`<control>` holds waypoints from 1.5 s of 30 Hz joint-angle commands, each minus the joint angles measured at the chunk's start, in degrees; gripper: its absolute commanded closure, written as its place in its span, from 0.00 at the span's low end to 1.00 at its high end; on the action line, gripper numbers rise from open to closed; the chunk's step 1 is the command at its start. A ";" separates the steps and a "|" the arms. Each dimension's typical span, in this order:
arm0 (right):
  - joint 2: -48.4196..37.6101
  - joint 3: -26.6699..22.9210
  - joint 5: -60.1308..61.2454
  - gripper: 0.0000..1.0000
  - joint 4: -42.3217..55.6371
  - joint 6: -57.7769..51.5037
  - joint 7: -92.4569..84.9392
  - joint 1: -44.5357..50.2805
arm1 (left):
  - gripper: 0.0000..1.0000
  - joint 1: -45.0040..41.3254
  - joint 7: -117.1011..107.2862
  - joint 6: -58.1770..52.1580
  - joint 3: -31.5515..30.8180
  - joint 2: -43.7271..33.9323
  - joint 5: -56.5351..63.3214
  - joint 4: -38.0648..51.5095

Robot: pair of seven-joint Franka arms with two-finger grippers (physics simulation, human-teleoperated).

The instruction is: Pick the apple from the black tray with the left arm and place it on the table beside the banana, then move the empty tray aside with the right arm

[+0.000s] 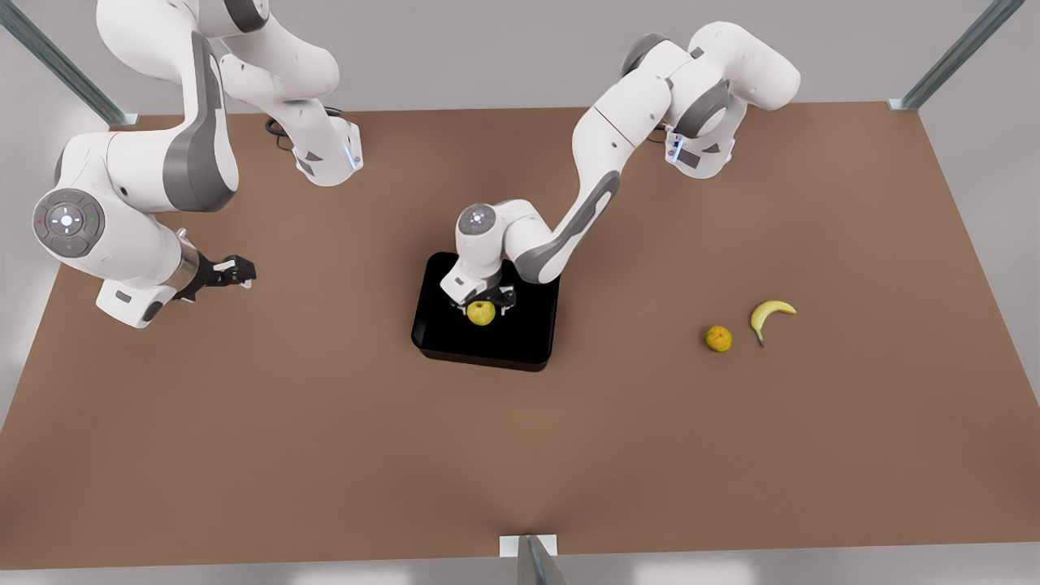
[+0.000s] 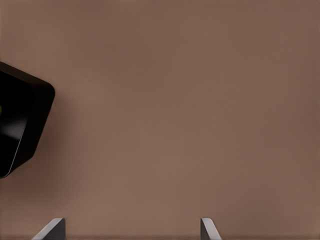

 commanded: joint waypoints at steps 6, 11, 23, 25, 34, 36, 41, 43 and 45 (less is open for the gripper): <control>0.01 0.00 0.03 0.00 -0.02 -0.03 -0.06 0.01 | 0.00 -1.26 -5.64 1.22 0.22 1.39 1.03 0.47; 0.01 0.00 0.03 0.00 -0.02 -0.03 -0.06 0.01 | 0.00 -1.79 -6.61 1.92 0.31 1.48 1.12 0.38; 0.01 0.00 0.03 0.00 0.07 -0.03 -0.06 -0.07 | 0.00 -2.58 -6.87 2.80 0.31 4.21 2.61 -0.76; 0.01 0.00 0.03 0.00 -0.02 -0.03 -0.06 -0.07 | 0.05 -2.58 -6.87 2.80 0.31 4.21 2.52 -0.76; 0.01 0.00 0.03 0.00 -0.02 -0.03 -0.06 -0.07 | 0.28 -0.64 -4.59 -4.04 0.13 0.25 1.64 0.90; 0.01 0.00 -0.06 0.00 -0.02 -0.03 -0.06 0.01 | 0.33 1.29 0.95 -11.16 -0.22 -1.15 -2.66 3.81; 0.01 1.75 0.21 0.00 2.35 -0.29 0.29 4.14 | 0.35 12.71 15.71 -26.81 -0.13 -12.40 -11.62 5.21; 0.01 7.45 1.17 0.00 5.25 -1.17 0.64 15.11 | 0.34 20.26 25.54 -31.99 -0.13 -14.60 -13.47 5.21; 1.94 8.17 4.67 0.00 7.79 -0.38 19.82 25.05 | 0.34 26.24 33.72 -32.79 -0.04 -14.60 -13.39 4.87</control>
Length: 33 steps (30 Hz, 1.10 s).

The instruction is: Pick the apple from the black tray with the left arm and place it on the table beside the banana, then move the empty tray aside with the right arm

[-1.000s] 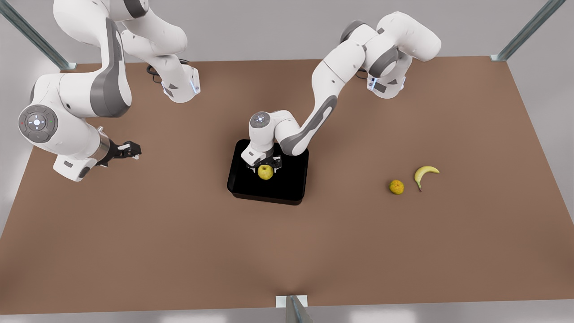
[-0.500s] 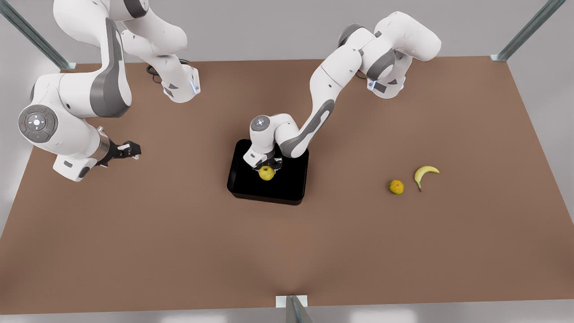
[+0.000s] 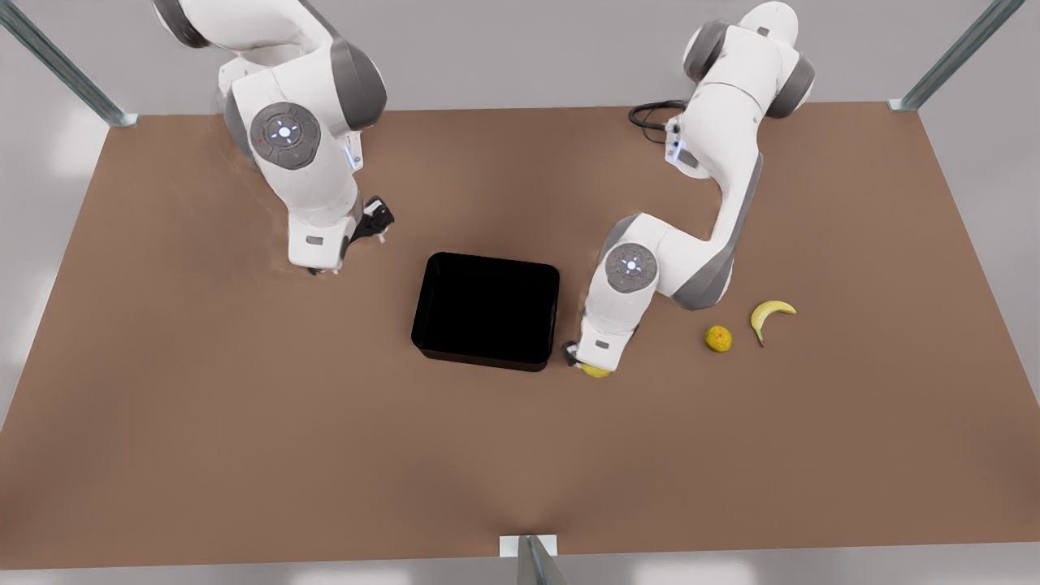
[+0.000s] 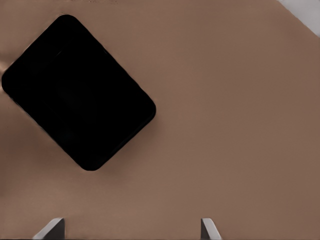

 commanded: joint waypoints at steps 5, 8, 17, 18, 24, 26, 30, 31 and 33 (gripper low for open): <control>3.68 2.06 2.10 0.00 2.64 11.43 49.40 17.58 | 0.34 15.18 48.01 -5.26 0.33 6.97 -1.55 -0.04; 9.05 1.62 1.84 0.00 2.73 18.65 68.74 19.61 | 0.34 17.21 51.27 -1.65 0.24 12.52 -0.40 -0.84; 18.72 -4.79 2.45 0.00 1.50 17.86 84.67 13.64 | 0.00 18.26 51.27 4.15 0.24 11.29 2.23 -9.89; 18.54 -5.32 2.37 0.00 1.68 17.77 71.50 13.19 | 0.00 18.26 50.92 4.15 0.33 10.41 2.23 -9.89; 14.94 -5.15 2.28 0.00 -1.92 15.40 95.65 13.90 | 0.00 18.44 50.21 -4.81 0.50 -0.13 3.38 -8.92; 10.02 -5.59 2.10 0.00 -11.67 23.65 94.33 13.72 | 0.00 23.62 50.22 -4.90 0.33 -0.14 -4.44 -2.07; 1.58 -7.43 2.63 0.00 -23.36 30.77 90.04 13.55 | 0.00 31.10 53.56 -5.60 0.50 -19.02 -7.43 -13.22; 0.43 -7.78 2.63 0.00 -25.74 33.59 84.42 13.46 | 0.00 33.37 54.08 -4.82 0.68 -25.61 -7.43 -21.55; 0.43 -8.57 2.63 0.00 -26.01 34.38 79.66 13.11 | 0.00 34.70 56.28 0.81 0.77 -31.69 -7.35 -31.77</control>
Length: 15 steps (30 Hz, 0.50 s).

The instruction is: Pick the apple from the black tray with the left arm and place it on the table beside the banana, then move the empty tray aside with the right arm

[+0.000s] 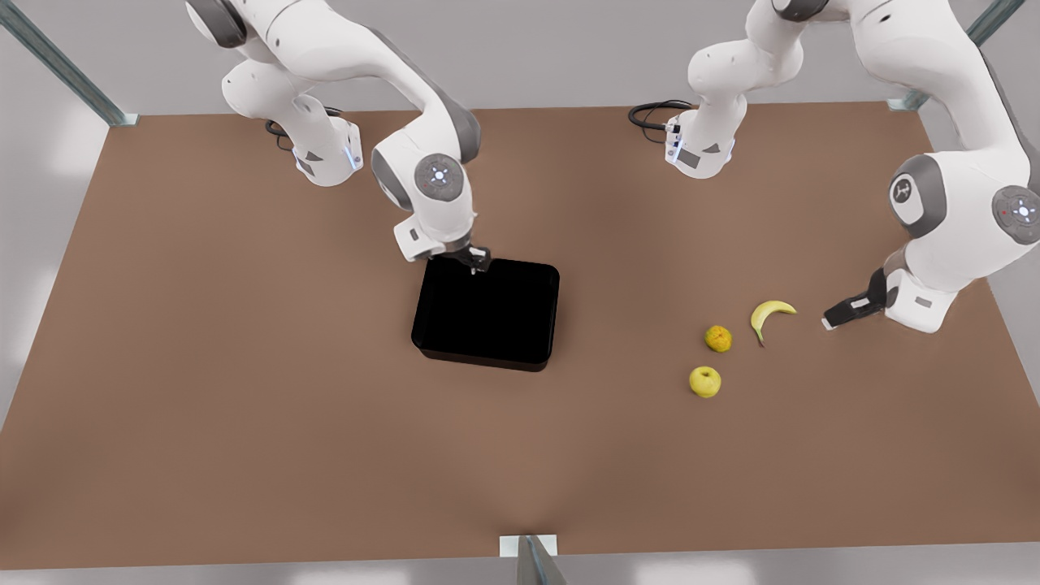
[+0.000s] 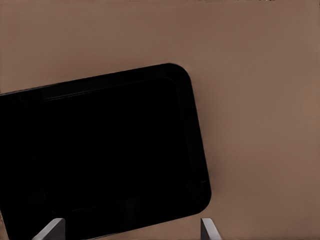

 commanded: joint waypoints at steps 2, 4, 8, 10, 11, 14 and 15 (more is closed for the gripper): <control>-0.23 -0.59 -0.02 0.00 -1.48 9.04 2.41 -0.64 | 0.00 0.18 16.85 3.12 0.08 -1.88 -0.75 -3.78; 0.12 -0.59 -0.11 0.00 -2.01 9.13 -6.03 -0.64 | 0.00 0.89 17.21 2.59 0.08 -1.80 -0.75 -3.78; -1.37 0.38 -0.28 0.00 -6.58 9.22 -8.50 -1.26 | 0.00 0.89 17.03 2.50 0.08 -1.71 -0.66 -3.95; -3.39 0.38 -0.46 0.00 -10.62 11.68 -8.77 -1.52 | 0.00 0.98 17.03 2.59 0.08 -1.45 -0.66 -3.95; -3.57 0.29 -0.55 0.00 -11.50 12.30 -9.73 -1.70 | 0.00 0.98 17.03 2.59 0.08 -1.36 -0.66 -3.95; -4.45 -0.24 -0.81 0.00 -14.23 15.28 -15.00 -2.58 | 0.00 0.98 17.03 2.68 0.08 -1.18 -0.58 -3.86; -4.36 -1.03 -0.81 0.00 -14.40 16.78 -20.10 -3.37 | 0.00 0.98 17.03 2.68 0.08 -1.27 -0.58 -3.86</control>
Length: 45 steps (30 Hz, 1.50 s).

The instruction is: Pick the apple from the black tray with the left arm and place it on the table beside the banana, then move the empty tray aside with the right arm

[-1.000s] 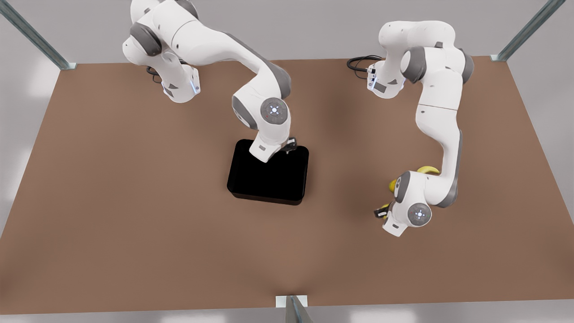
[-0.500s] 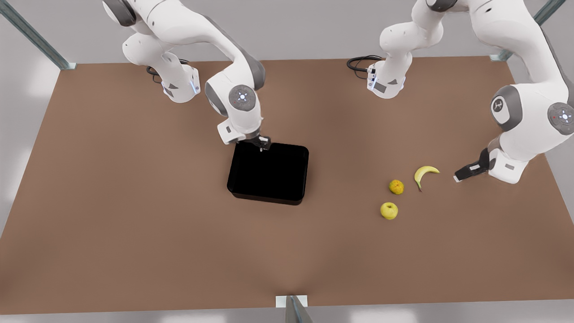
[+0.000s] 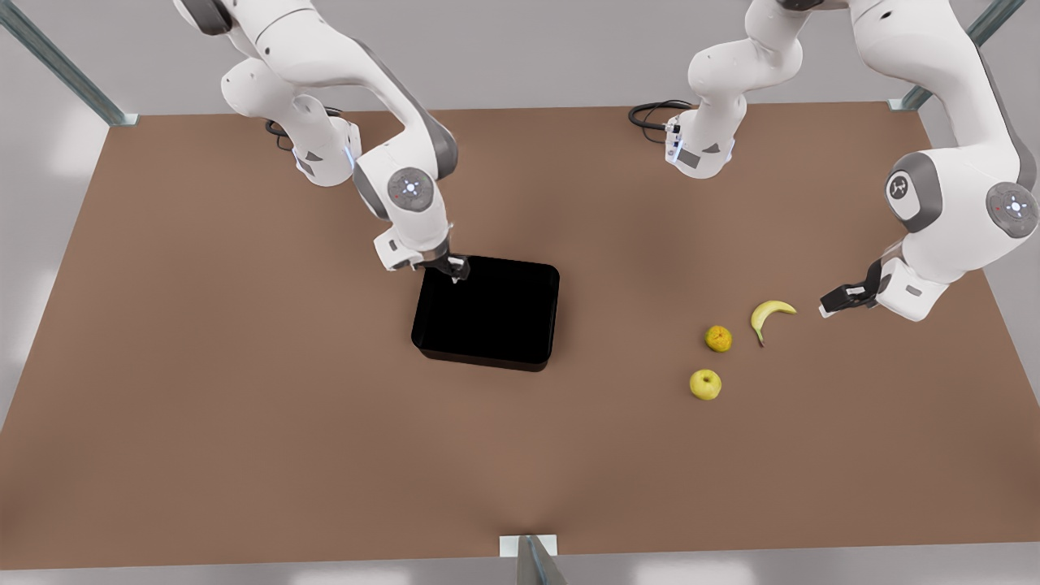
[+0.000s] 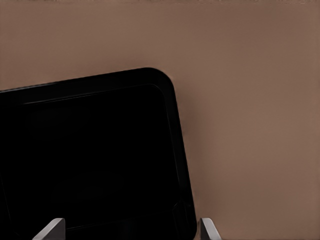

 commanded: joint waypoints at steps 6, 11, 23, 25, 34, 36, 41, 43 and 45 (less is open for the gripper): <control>2.41 -2.44 -0.02 0.00 -0.88 8.78 -17.80 -1.30 | 0.00 -0.52 6.08 1.38 -0.29 0.93 -0.36 0.38; 4.44 -2.00 0.16 0.00 -0.53 10.80 -16.04 -1.13 | 0.00 -0.78 3.18 0.59 -0.55 1.46 -0.10 1.35; 7.77 -3.23 -0.02 0.01 -1.76 10.80 -19.21 -1.30 | 0.00 -0.78 2.91 0.76 -0.55 3.48 0.43 4.51; 9.36 -3.23 -0.02 0.03 -1.67 11.77 -19.30 -1.30 | 0.00 -0.78 2.92 0.85 -0.55 3.66 0.43 4.51; 8.65 -1.21 0.16 0.04 -5.54 11.77 -20.35 -1.48 | 0.00 -11.50 1.25 -4.24 4.90 1.90 1.83 6.09; 8.74 -0.60 0.16 0.05 -5.80 11.77 -20.62 -1.48 | 0.00 -11.94 1.16 -4.69 3.67 2.24 2.62 7.15; 11.20 -1.12 -0.02 0.07 -6.24 12.65 -21.76 -2.01 | 0.00 -13.35 -5.16 -2.31 3.40 3.66 4.91 6.80; 11.99 -1.12 -0.02 0.07 -6.24 13.43 -21.76 -2.01 | 0.00 -14.32 -8.34 -2.31 3.14 3.57 5.78 7.32; 13.14 -1.12 -0.02 0.08 -6.24 13.88 -21.76 -2.09 | 0.00 -12.21 1.76 -2.40 3.93 3.31 5.61 7.76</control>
